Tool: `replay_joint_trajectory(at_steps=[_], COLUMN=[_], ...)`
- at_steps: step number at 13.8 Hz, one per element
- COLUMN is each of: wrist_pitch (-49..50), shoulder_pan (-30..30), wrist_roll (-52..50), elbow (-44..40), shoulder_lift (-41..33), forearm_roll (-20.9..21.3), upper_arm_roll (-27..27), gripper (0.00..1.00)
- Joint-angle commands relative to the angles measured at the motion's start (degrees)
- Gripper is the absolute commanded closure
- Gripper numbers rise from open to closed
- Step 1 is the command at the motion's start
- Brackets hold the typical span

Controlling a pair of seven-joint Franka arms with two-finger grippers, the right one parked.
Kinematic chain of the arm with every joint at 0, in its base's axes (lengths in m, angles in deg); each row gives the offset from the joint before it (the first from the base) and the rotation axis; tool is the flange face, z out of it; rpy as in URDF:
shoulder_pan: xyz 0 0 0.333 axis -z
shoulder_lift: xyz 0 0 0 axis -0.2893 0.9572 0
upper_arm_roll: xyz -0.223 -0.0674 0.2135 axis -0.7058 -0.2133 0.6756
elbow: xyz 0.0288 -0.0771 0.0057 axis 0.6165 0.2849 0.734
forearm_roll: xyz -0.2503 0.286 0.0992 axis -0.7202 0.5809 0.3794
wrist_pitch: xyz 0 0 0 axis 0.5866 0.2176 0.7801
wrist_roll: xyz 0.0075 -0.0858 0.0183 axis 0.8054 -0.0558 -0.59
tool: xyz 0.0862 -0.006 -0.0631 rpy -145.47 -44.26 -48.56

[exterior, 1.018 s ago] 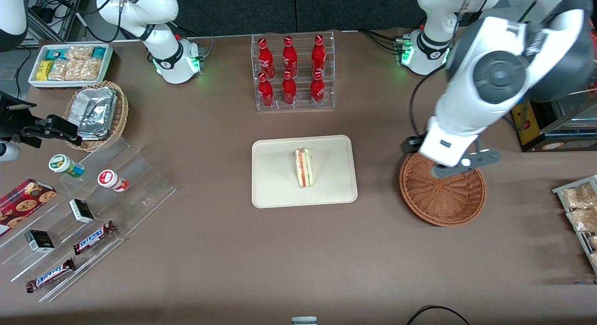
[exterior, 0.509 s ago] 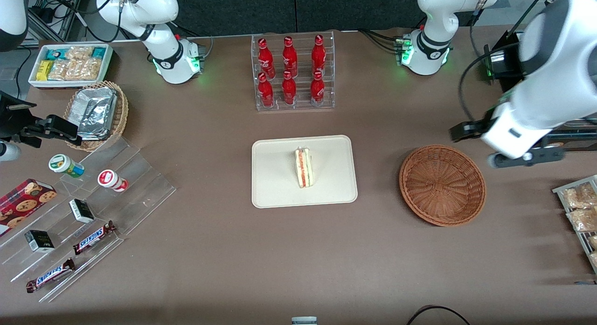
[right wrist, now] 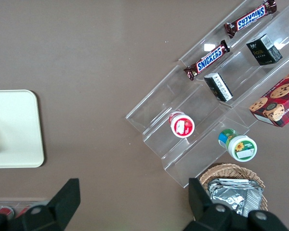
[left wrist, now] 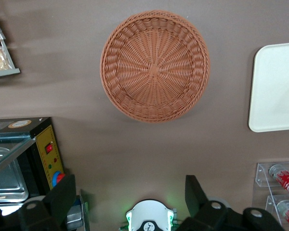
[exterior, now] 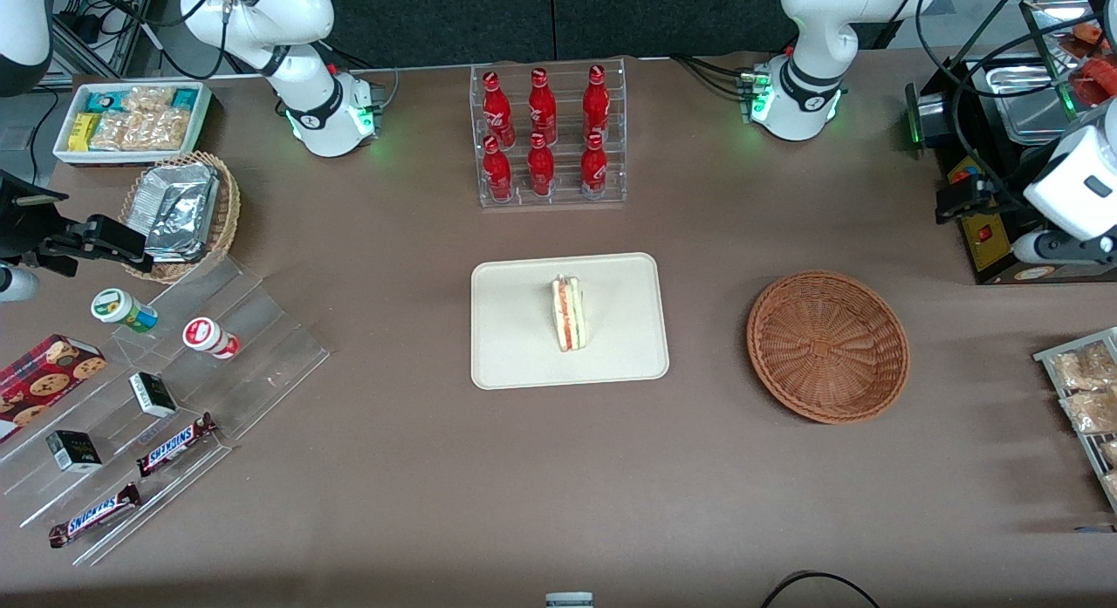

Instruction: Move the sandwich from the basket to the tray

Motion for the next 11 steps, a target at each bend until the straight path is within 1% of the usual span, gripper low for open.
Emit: replay_joint_trajectory(at_steps=[1,3,5,7,8,11], wrist_pitch=[-1.33,-1.42,-1.42,-1.42,-1.42,-0.89], shoulder_pan=[1.02,0.50,0.41,0.41,0.41,0.41], wrist_roll=[0.69,0.16,-0.02,-2.55,-3.44,-2.75], elbow=[4.04,2.64,2.28,2.19,2.11,-0.52], shoulder_lift=[-3.43,-2.90,-2.46,-2.46,-2.46,-0.62], forearm_roll=[0.15,-0.63,-0.20,-0.54,-0.02,0.16], upper_arm_roll=[0.86,0.86,0.77,0.77,0.69,0.51], gripper=[0.00,0.00,0.00,0.00,0.00,0.00])
